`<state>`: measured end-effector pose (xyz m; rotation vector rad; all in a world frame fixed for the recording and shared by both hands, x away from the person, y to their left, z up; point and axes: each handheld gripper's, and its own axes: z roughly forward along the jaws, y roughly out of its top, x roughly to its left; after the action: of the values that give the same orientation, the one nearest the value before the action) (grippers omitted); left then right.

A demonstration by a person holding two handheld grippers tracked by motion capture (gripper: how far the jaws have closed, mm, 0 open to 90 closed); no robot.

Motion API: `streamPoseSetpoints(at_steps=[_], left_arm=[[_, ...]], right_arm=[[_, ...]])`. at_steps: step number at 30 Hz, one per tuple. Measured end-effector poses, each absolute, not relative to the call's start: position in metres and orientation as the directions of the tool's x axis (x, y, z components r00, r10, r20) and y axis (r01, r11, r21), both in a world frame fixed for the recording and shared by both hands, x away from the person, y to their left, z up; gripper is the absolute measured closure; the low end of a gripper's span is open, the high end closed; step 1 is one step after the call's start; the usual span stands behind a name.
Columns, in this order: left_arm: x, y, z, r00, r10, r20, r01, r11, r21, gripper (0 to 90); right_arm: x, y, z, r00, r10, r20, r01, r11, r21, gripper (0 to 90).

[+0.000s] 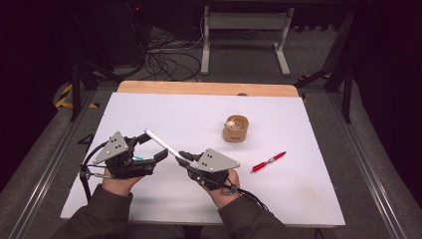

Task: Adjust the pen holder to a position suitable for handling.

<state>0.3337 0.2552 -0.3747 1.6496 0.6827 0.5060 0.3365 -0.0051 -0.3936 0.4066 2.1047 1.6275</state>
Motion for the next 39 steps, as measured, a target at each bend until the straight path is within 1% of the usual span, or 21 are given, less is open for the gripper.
streamPoseSetpoints(at_steps=[4, 5, 10, 12, 13, 21, 25, 29, 39], left_arm=[[0.333, 0.256, -0.374, 0.732, 0.68, -0.042, 0.153, -0.103, 0.983, 32.0], [0.332, 0.256, -0.374, 0.73, 0.682, -0.046, 0.15, -0.093, 0.984, 32.0], [0.33, 0.257, -0.374, 0.73, 0.68, -0.064, 0.149, -0.067, 0.987, 42.1], [0.33, 0.258, -0.374, 0.731, 0.68, -0.061, 0.14, -0.062, 0.988, 43.2], [0.33, 0.257, -0.374, 0.73, 0.681, -0.061, 0.137, -0.058, 0.989, 46.1], [0.328, 0.258, -0.372, 0.738, 0.671, -0.065, 0.129, -0.045, 0.991, 52.7], [0.327, 0.257, -0.372, 0.745, 0.664, -0.07, 0.133, -0.045, 0.99, 58.7], [0.327, 0.256, -0.372, 0.749, 0.659, -0.073, 0.134, -0.043, 0.99, 61.0], [0.324, 0.252, -0.37, 0.788, 0.613, -0.068, 0.122, -0.047, 0.991, 70.3]], right_arm=[[0.336, -0.002, -0.395, -0.868, 0.47, -0.161, -0.037, 0.262, 0.964, 79.3], [0.336, -0.002, -0.395, -0.868, 0.47, -0.161, -0.037, 0.262, 0.964, 79.3], [0.335, -0.001, -0.396, -0.877, 0.451, -0.164, -0.045, 0.263, 0.964, 79.3], [0.335, 0.0, -0.396, -0.88, 0.446, -0.164, -0.046, 0.264, 0.963, 79.3], [0.334, 0.001, -0.397, -0.885, 0.434, -0.167, -0.05, 0.268, 0.962, 79.3], [0.333, 0.003, -0.398, -0.89, 0.422, -0.174, -0.057, 0.274, 0.96, 79.3], [0.333, 0.004, -0.399, -0.892, 0.415, -0.18, -0.062, 0.281, 0.958, 79.3], [0.333, 0.005, -0.4, -0.891, 0.416, -0.182, -0.064, 0.283, 0.957, 79.3], [0.333, 0.008, -0.403, -0.892, 0.411, -0.19, -0.064, 0.301, 0.951, 79.1]])
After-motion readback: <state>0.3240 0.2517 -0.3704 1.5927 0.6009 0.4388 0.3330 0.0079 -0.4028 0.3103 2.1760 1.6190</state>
